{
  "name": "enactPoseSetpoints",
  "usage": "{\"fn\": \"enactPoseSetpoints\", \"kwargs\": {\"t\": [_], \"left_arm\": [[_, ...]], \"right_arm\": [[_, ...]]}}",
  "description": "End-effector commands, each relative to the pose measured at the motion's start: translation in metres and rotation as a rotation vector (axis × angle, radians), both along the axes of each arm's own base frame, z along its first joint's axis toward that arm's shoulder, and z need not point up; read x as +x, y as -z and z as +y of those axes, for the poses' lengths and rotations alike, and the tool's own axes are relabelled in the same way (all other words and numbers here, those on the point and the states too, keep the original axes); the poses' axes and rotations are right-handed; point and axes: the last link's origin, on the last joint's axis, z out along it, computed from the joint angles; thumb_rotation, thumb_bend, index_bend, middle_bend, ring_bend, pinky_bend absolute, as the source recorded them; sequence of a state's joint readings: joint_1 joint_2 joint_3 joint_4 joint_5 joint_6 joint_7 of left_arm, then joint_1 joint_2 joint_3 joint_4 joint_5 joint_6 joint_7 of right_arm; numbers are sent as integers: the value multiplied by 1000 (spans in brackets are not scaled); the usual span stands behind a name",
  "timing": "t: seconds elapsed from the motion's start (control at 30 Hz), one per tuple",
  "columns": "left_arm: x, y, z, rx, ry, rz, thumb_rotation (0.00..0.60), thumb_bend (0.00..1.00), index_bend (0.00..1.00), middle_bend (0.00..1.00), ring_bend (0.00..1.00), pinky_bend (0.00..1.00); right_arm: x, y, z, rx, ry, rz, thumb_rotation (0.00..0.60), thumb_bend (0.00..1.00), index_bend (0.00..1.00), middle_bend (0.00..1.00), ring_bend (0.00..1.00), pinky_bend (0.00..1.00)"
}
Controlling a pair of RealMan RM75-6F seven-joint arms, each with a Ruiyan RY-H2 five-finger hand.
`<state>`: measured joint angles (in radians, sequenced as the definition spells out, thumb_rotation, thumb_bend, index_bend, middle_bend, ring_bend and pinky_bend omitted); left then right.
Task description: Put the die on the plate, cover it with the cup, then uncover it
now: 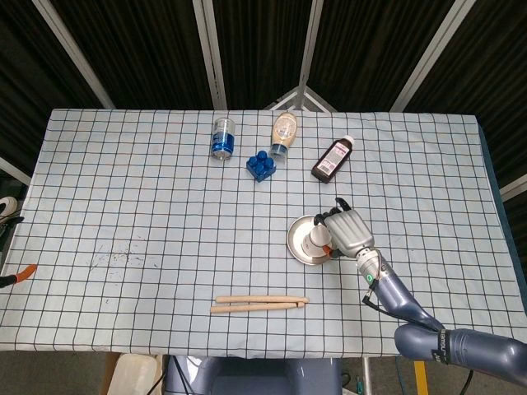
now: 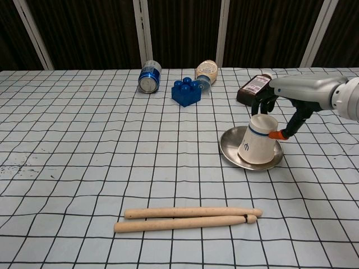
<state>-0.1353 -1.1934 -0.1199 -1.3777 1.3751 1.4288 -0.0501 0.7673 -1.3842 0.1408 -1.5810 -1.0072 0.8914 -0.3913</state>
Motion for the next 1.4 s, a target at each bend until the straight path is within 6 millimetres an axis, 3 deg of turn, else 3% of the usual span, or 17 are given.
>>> {"fn": "enactPoseSetpoints", "kwargs": {"t": [0.03,0.53,0.97,1.17,1.4], "left_arm": [[0,-1,0,3,-3,-1,600,217,191,0,0,63],[-1,-3,0,6,0,-6,600,217,194,0,0,63],[-1,-1,0,0,-3,2,600,217,197,0,0,63],[-1,-1,0,3,-6,3,600,217,197,0,0,63],[0,2,0,-7,-5,8,600,217,200,0,0,63]], "right_arm": [[0,4,-1,5,-7,-13,600,444,511,443,291,86],[13,16,-15,15,-39,-31,600,446,516,443,292,86],[1,1,-28,-41,-18,-16,600,449,521,443,291,87],[-12,-9,-24,-48,-1,4,600,449,521,443,291,87],[-17,-13,-5,-13,-2,0,600,449,521,443,291,86]]}}
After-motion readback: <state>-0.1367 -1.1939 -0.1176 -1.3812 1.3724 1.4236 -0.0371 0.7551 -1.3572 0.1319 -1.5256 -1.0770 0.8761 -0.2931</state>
